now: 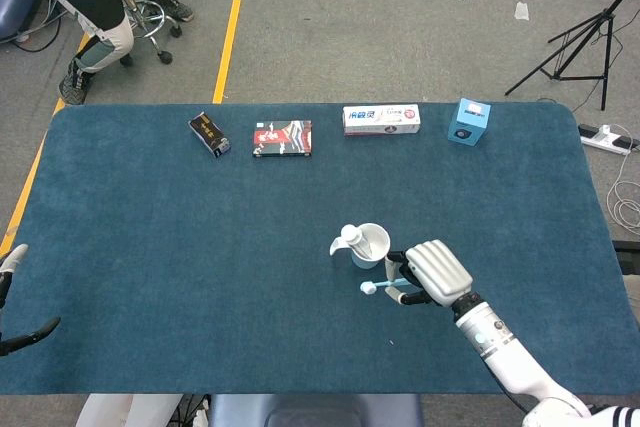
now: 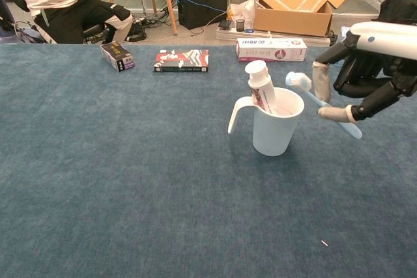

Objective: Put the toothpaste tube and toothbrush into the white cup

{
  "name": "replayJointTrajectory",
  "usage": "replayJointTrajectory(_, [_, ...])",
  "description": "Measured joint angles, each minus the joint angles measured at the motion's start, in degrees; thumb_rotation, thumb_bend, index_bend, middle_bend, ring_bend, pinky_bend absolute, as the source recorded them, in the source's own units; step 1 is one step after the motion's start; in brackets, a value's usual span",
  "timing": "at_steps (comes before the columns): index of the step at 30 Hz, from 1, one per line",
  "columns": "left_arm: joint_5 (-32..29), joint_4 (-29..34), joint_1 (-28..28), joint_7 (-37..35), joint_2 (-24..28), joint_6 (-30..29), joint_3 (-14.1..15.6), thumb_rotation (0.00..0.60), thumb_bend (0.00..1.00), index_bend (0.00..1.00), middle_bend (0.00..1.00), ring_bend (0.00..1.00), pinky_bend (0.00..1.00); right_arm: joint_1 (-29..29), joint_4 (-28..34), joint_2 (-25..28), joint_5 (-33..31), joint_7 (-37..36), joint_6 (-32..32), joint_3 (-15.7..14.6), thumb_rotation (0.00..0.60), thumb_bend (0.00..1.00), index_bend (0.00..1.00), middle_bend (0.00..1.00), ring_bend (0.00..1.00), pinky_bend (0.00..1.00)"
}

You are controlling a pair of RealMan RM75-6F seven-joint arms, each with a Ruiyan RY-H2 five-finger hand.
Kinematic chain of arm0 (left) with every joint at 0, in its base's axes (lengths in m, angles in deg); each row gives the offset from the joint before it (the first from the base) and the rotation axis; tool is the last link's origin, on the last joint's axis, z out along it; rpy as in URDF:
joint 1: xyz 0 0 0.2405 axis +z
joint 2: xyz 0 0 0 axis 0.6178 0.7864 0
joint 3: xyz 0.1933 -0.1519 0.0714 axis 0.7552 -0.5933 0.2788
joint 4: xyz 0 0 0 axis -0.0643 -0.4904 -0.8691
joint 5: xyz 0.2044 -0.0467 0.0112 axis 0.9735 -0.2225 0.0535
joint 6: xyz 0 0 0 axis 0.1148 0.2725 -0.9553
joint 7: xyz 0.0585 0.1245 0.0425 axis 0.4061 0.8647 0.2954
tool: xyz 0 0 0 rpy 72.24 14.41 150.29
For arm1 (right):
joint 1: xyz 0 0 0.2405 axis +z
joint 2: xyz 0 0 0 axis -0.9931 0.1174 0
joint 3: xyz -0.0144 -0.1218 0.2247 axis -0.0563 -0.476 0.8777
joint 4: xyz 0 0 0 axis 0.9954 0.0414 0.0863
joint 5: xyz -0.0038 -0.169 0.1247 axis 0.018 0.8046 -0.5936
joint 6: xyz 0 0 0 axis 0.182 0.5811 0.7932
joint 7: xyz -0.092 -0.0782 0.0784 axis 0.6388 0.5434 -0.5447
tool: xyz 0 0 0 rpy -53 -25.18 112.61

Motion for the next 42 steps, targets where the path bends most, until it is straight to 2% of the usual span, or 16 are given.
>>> replayJointTrajectory(9, [0.0, 0.0, 0.0, 0.1, -0.1, 0.0, 0.0, 0.6, 0.04, 0.03, 0.16, 0.16, 0.26, -0.4, 1.5, 2.3, 6.2, -12.2, -2.1, 1.3, 0.6, 0.26, 0.64, 1.0, 1.0, 1.0])
replayJointTrajectory(17, [0.1, 0.1, 0.0, 0.0, 0.0, -0.1, 0.0, 0.6, 0.04, 0.03, 0.16, 0.16, 0.26, -0.1, -2.6, 0.9, 12.1, -24.2, -6.0, 2.5, 0.6, 0.26, 0.64, 1.0, 1.0, 1.0])
replayJointTrajectory(28, [0.1, 0.2, 0.0, 0.1, 0.1, 0.1, 0.1, 0.6, 0.04, 0.03, 0.16, 0.16, 0.26, 0.3, -10.1, -5.4, 11.3, -29.9, -9.5, 4.5, 0.6, 0.26, 0.64, 1.0, 1.0, 1.0])
replayJointTrajectory(42, [0.1, 0.4, 0.0, -0.1, 0.3, 0.2, 0.2, 0.6, 0.05, 0.03, 0.16, 0.16, 0.26, 1.2, -20.5, -12.4, 10.2, -39.9, -11.3, 5.6, 0.6, 0.26, 0.64, 1.0, 1.0, 1.0])
